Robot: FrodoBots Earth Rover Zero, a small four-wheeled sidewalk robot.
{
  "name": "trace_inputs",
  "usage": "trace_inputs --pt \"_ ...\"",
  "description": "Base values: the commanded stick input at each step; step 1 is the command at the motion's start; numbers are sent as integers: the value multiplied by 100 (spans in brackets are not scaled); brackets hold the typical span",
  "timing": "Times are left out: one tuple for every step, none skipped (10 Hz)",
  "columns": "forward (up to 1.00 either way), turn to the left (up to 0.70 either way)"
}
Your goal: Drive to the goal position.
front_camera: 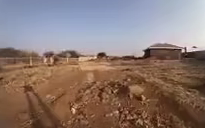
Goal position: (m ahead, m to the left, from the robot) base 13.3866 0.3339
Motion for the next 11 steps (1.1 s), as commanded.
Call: trace_inputs --pt "70 0" --pt "70 0" --pt "70 5" --pt "70 27" --pt "70 15" --pt "70 0" --pt "70 0" --pt "70 0" --pt "70 0" --pt "70 0" --pt "70 0"
